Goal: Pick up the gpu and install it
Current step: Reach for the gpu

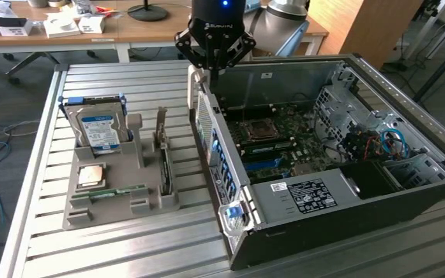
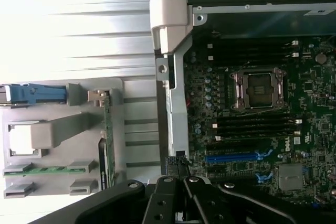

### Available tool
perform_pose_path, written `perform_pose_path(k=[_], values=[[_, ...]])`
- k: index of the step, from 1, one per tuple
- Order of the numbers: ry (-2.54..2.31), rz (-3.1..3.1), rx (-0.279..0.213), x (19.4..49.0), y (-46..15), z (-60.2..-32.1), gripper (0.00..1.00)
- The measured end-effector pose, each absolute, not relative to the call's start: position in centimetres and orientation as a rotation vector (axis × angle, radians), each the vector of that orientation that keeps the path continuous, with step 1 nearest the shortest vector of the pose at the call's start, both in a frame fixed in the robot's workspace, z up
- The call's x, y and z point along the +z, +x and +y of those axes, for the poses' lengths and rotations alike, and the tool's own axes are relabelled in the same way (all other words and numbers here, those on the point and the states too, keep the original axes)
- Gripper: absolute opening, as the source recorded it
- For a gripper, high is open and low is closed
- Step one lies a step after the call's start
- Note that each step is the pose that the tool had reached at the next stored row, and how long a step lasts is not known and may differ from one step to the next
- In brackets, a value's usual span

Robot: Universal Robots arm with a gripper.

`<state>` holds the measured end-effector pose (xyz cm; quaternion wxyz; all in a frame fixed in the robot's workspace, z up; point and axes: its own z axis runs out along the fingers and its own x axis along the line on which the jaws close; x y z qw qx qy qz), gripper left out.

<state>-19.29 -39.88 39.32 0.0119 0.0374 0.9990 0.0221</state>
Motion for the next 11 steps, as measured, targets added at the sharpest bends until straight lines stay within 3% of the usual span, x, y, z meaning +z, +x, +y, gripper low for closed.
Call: perform_pose_path(k=[11], values=[[0.117,3.115,0.069,39.3,-20.7,-39.9,0.11]])
